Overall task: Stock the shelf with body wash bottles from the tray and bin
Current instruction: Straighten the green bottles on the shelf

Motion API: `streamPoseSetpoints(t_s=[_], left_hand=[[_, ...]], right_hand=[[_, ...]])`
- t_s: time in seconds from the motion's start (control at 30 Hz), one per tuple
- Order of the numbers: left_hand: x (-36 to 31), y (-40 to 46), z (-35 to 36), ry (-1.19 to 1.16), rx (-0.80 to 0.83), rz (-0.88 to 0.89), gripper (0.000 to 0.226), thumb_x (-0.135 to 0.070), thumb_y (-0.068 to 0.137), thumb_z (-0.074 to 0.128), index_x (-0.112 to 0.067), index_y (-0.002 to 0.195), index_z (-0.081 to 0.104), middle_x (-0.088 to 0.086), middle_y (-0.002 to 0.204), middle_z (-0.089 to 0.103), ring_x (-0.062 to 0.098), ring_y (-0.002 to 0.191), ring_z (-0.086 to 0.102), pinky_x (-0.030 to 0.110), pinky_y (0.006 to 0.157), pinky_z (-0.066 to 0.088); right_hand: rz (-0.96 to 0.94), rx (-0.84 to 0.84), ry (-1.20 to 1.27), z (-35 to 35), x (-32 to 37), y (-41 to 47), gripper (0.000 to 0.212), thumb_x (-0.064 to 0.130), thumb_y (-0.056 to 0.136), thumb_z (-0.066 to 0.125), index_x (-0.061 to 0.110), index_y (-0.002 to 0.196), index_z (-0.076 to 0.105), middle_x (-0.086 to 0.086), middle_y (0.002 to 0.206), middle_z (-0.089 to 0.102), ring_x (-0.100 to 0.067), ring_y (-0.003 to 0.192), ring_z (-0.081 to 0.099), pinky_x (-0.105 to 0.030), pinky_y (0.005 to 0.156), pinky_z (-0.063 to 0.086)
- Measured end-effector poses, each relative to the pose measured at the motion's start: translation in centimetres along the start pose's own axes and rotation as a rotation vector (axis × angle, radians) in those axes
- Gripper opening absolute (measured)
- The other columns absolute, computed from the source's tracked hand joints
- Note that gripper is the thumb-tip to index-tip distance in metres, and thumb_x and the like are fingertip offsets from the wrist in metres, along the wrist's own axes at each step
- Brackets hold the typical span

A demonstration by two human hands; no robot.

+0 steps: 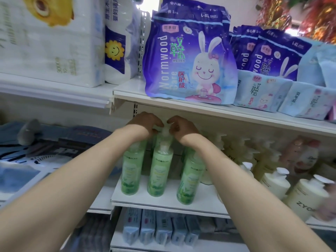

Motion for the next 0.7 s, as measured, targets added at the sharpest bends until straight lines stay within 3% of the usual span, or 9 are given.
streamPoseSetpoints(t_s=[0.13,0.27,0.33,0.43,0.5,0.53,0.6,0.7], left_hand=[[-1.1,-2.6,0.3,0.024,0.076,0.041,0.04,-0.018,0.084,0.061,-0.033,0.12,0.066,-0.007,0.123,0.066,0.017,0.112,0.06,0.023,0.094,0.046],[-1.9,-4.5,1.1,0.124,0.229,0.032,0.026,-0.04,0.076,0.065,-0.023,0.096,0.069,-0.002,0.089,0.07,0.021,0.087,0.066,0.033,0.074,0.054],[-2.2,-5.1,1.3,0.139,0.245,0.033,0.034,-0.049,0.07,0.072,-0.024,0.093,0.068,-0.006,0.085,0.069,0.017,0.081,0.064,0.032,0.067,0.052],[-2.5,-5.4,1.5,0.201,0.181,0.058,0.038,-0.051,0.069,0.077,-0.025,0.095,0.068,-0.005,0.088,0.068,0.015,0.078,0.059,0.022,0.055,0.034],[-2.6,-5.4,1.7,0.177,0.137,0.063,0.037,-0.05,0.071,0.077,-0.024,0.096,0.069,-0.005,0.091,0.069,0.017,0.084,0.062,0.025,0.064,0.037],[-2.5,-5.4,1.9,0.166,0.119,0.067,0.036,-0.05,0.071,0.076,-0.025,0.096,0.07,-0.005,0.092,0.07,0.017,0.088,0.063,0.028,0.08,0.04],[-2.5,-5.2,2.2,0.189,0.09,0.083,0.034,-0.051,0.071,0.074,-0.026,0.093,0.071,-0.006,0.089,0.071,0.017,0.092,0.065,0.035,0.11,0.028],[-2.3,-5.0,2.6,0.211,0.089,0.088,0.034,-0.053,0.07,0.073,-0.027,0.091,0.07,-0.006,0.088,0.071,0.017,0.093,0.065,0.039,0.115,0.025]], right_hand=[[-0.086,0.1,0.075,-0.3,0.3,-2.3,0.026,0.029,0.087,0.071,0.025,0.113,0.068,0.002,0.114,0.072,-0.018,0.106,0.066,-0.029,0.093,0.051],[-0.118,0.247,0.003,0.3,0.6,-4.7,0.049,0.047,0.074,0.082,0.027,0.115,0.064,0.006,0.109,0.068,-0.014,0.099,0.064,-0.03,0.085,0.052],[-0.143,0.269,-0.08,0.6,1.0,-5.3,0.056,0.045,0.07,0.085,0.023,0.116,0.061,0.004,0.106,0.066,-0.016,0.095,0.061,-0.029,0.075,0.049],[-0.155,0.267,-0.169,1.0,1.5,-5.5,0.06,0.043,0.071,0.086,0.018,0.119,0.059,0.003,0.106,0.062,-0.017,0.093,0.057,-0.027,0.067,0.04],[-0.148,0.278,-0.201,1.0,1.6,-5.4,0.059,0.046,0.072,0.085,0.017,0.116,0.059,0.004,0.102,0.06,-0.017,0.091,0.055,-0.026,0.061,0.037],[-0.144,0.285,-0.214,1.0,1.5,-5.4,0.058,0.048,0.071,0.085,0.017,0.114,0.06,0.004,0.1,0.06,-0.017,0.089,0.056,-0.026,0.061,0.038],[-0.137,0.289,-0.229,1.0,1.3,-5.3,0.058,0.051,0.068,0.085,0.018,0.11,0.061,0.004,0.099,0.063,-0.019,0.089,0.059,-0.029,0.066,0.041],[-0.122,0.277,-0.23,0.9,1.0,-5.5,0.058,0.052,0.067,0.085,0.018,0.109,0.062,0.003,0.1,0.065,-0.018,0.09,0.061,-0.031,0.07,0.044]])
Point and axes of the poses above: each hand's wrist, its own y-axis towards the middle knuckle, its own z-axis out of the palm, x = y × z, the point moved 4 cm from there along y, towards the middle knuckle
